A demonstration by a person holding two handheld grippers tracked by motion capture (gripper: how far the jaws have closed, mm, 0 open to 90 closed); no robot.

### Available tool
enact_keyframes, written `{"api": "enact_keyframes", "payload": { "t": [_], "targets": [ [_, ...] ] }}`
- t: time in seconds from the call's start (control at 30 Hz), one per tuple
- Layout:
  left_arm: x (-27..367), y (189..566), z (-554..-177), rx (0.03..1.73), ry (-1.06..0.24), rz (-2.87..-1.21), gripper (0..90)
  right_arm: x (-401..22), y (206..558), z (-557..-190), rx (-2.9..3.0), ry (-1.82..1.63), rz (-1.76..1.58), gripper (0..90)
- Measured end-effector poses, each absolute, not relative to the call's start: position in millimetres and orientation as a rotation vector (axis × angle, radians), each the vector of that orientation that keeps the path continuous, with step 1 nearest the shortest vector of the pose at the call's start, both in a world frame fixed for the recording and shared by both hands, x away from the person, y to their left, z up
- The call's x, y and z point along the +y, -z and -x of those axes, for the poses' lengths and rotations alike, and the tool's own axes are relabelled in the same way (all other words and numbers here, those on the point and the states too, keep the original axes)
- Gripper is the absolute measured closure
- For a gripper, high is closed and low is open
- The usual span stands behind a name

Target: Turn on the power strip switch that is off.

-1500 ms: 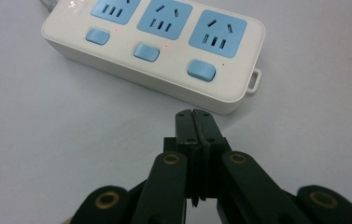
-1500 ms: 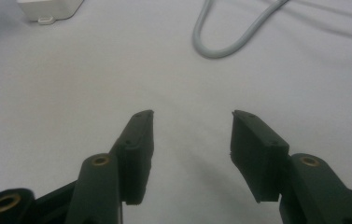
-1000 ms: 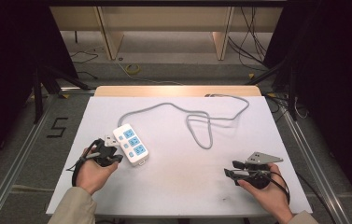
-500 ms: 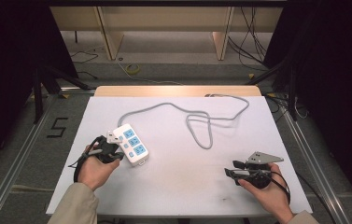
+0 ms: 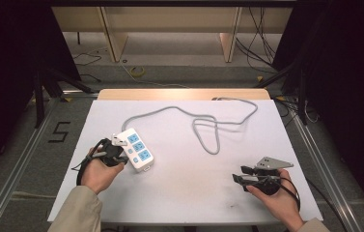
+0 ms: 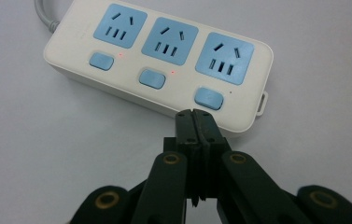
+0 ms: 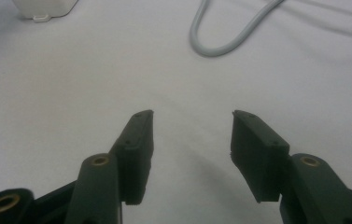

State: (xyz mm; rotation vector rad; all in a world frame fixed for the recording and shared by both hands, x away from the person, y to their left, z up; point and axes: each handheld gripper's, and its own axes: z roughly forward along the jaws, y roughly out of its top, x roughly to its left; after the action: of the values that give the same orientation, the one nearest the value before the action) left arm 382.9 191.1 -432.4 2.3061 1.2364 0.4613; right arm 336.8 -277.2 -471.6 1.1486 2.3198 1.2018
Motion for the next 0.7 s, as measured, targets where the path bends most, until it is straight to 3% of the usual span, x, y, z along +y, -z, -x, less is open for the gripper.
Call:
{"api": "enact_keyframes", "payload": {
  "t": [0.7],
  "targets": [
    [187.6,427.9,-392.3,1.232,-0.456,-2.325,89.7,-277.1,471.6,-336.9,2.323,-1.198,-1.149,49.8]
  ]
}}
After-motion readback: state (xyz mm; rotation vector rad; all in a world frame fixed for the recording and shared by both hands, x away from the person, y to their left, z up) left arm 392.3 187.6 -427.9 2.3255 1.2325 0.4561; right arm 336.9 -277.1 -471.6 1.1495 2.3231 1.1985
